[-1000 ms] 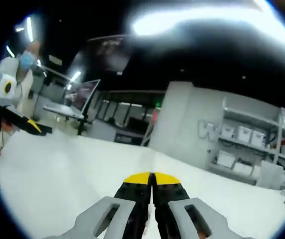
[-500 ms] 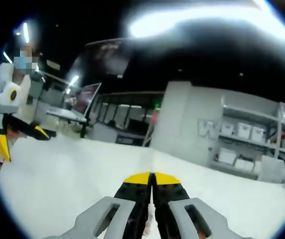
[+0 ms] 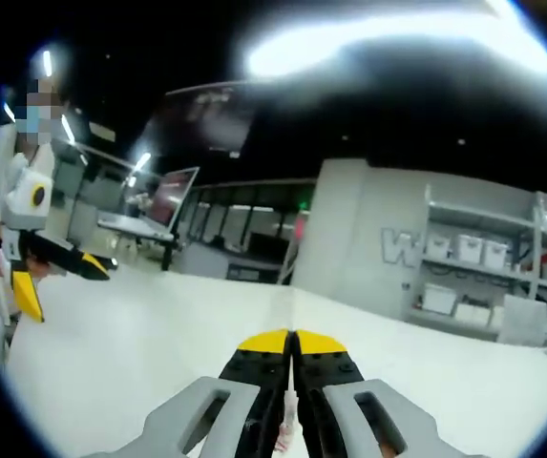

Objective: Open the resealable bag by pulling the two sides of the seal apart until the entire bag opening is separated and visibly accessible.

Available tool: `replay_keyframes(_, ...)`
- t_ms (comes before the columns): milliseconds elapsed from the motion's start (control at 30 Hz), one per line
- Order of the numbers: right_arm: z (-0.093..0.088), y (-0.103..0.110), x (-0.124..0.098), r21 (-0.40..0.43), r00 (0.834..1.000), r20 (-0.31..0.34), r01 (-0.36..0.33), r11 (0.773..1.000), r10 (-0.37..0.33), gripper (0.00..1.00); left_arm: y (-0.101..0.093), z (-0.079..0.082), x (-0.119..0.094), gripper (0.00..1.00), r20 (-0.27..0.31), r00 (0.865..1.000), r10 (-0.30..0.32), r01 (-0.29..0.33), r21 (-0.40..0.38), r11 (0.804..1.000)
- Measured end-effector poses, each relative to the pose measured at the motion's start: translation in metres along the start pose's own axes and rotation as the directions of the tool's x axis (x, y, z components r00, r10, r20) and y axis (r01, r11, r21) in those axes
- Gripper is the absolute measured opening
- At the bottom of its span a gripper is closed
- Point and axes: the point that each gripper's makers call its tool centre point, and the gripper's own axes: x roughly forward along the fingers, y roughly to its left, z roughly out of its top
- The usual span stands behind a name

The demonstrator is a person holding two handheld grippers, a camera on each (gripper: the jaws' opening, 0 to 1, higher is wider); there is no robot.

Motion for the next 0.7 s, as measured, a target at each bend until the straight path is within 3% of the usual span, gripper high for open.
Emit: replay_keyframes(700, 0.007, 0.023, -0.030, 0.061, 0.999, 0.036, -0.024, 0.998, 0.022, 0.00, -0.002, -0.001, 0.006, 0.90, -0.009, 1.000, -0.018, 0.018, -0.002, 1.000)
